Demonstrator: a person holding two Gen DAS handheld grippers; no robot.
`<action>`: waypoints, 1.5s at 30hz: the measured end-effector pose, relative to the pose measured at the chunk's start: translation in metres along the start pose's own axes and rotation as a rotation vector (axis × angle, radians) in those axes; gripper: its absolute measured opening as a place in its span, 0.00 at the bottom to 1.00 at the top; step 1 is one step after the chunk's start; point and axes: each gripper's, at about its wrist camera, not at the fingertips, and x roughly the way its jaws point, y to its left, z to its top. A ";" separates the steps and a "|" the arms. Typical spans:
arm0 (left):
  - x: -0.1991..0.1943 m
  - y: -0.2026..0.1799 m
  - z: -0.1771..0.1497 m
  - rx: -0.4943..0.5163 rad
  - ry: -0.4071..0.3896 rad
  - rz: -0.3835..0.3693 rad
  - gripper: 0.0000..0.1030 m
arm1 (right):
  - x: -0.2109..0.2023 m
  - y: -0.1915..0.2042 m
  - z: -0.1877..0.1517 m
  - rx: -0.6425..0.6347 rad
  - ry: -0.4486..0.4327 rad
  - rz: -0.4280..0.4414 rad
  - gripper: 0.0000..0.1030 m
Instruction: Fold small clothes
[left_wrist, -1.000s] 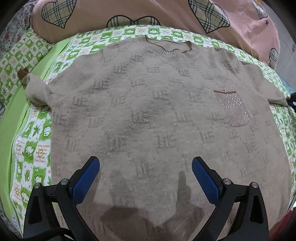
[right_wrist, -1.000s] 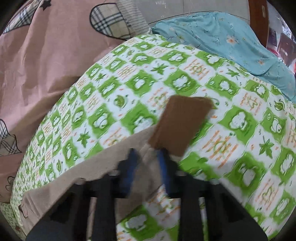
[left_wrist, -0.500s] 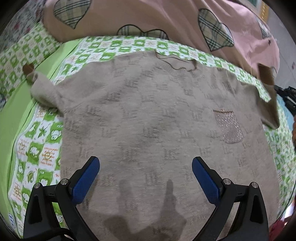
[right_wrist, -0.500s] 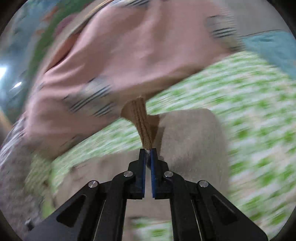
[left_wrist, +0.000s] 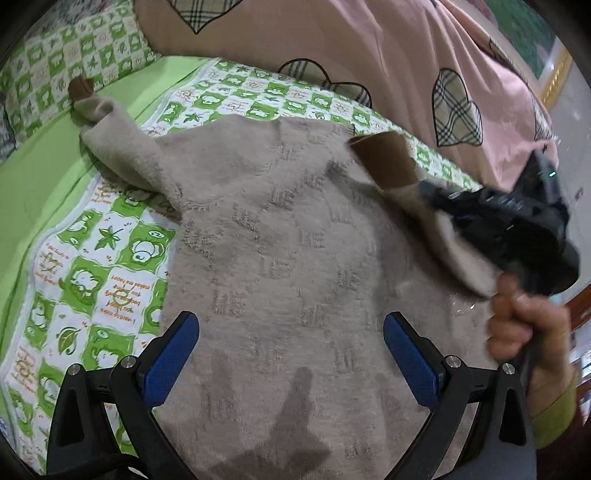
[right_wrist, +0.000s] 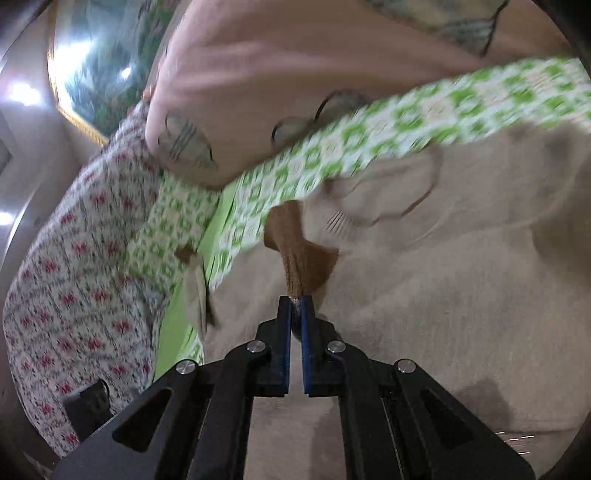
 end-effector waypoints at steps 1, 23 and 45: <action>0.001 0.001 0.002 -0.007 0.002 -0.009 0.97 | 0.008 0.002 -0.002 -0.001 0.014 0.008 0.05; 0.131 -0.052 0.112 -0.032 0.060 -0.241 0.06 | -0.135 -0.058 -0.050 0.173 -0.186 -0.200 0.44; 0.089 -0.012 0.083 0.059 -0.037 -0.142 0.08 | -0.128 -0.150 0.036 0.100 -0.113 -0.532 0.08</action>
